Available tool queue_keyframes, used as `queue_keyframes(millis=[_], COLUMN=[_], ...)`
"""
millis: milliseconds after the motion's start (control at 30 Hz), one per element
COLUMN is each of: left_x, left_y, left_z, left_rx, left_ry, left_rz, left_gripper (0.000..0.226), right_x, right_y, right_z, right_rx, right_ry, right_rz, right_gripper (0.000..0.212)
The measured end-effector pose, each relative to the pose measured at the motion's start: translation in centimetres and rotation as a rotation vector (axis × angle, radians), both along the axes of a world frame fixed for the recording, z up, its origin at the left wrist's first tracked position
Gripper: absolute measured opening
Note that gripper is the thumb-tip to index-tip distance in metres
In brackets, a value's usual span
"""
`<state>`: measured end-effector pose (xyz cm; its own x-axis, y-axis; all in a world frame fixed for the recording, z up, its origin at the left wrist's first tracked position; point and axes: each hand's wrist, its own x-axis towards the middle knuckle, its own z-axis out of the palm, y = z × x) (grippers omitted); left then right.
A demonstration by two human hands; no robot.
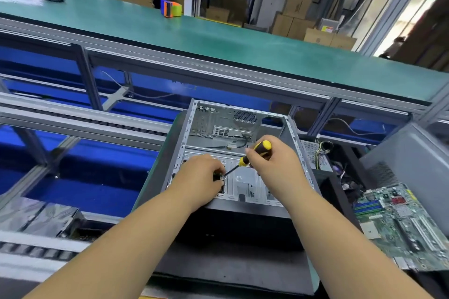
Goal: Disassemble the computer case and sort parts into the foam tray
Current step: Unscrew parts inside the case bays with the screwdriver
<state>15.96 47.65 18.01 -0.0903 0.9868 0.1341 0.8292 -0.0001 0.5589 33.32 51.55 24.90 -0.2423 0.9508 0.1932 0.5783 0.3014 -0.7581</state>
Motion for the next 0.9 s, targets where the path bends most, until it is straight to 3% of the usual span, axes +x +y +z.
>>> queue_keyframes(millis=[267,467,667,900], left_x=[-0.2,-0.6,-0.8,-0.9], left_y=[0.5,1.5,2.0,1.9], left_z=[-0.2,0.3,-0.2,-0.1], left_rx=[-0.012,-0.069,-0.100,-0.110], left_ry=[-0.003,-0.018,-0.119,-0.152], left_rz=[-0.022,-0.053,-0.034,-0.032], left_gripper=[0.021,0.011,0.028,0.017], right_x=[-1.2,-2.6,-4.5,-5.2], right_y=[0.5,1.7,2.1,2.4], right_z=[1.2,3.9,4.5,4.6], right_rx=[0.011,-0.113,-0.232,-0.232], right_ry=[-0.155,-0.279,-0.233,-0.204], right_rz=[0.021,0.168,0.159,0.223], right_gripper=[0.022,0.015,0.016,0.008])
